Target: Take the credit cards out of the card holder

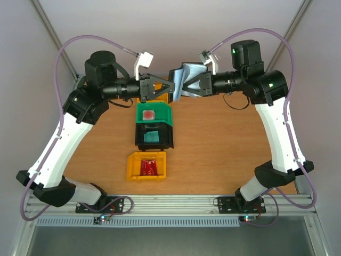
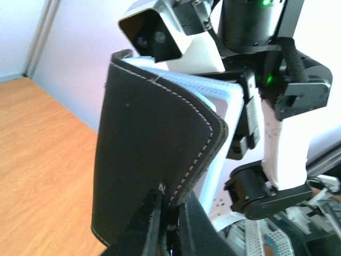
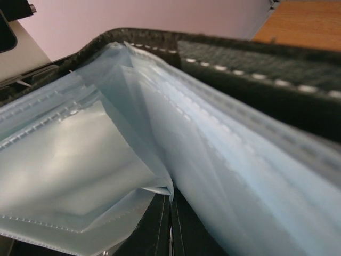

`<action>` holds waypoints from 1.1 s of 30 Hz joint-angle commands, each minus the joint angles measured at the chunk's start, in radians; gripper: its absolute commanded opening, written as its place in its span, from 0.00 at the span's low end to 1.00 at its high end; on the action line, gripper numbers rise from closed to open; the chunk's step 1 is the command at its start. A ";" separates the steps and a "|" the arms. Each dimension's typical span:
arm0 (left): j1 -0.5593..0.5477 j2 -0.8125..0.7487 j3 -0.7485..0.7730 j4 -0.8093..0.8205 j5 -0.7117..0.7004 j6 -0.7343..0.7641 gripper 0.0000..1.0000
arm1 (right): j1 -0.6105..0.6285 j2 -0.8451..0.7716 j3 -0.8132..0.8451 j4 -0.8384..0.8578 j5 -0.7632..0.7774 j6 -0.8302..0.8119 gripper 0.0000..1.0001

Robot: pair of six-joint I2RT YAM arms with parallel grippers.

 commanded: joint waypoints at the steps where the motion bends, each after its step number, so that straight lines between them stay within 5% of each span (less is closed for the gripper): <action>1: 0.004 0.014 -0.021 -0.117 -0.092 0.091 0.00 | 0.003 0.003 0.075 0.057 -0.097 0.019 0.01; 6: 0.003 0.012 -0.015 -0.107 -0.109 0.081 0.00 | 0.003 0.001 0.082 0.027 -0.065 0.013 0.05; 11: 0.004 0.015 0.010 -0.100 -0.145 0.044 0.00 | -0.005 -0.033 0.082 -0.050 0.063 -0.022 0.42; 23: 0.003 0.023 0.024 -0.062 -0.144 0.023 0.00 | 0.011 -0.016 0.048 -0.004 0.135 0.042 0.77; 29: 0.003 0.029 0.027 -0.059 -0.161 0.032 0.00 | 0.093 0.039 0.098 -0.014 0.287 0.067 0.83; 33: 0.003 0.028 0.026 -0.052 -0.149 0.025 0.00 | 0.094 0.042 0.102 -0.100 0.385 0.077 0.72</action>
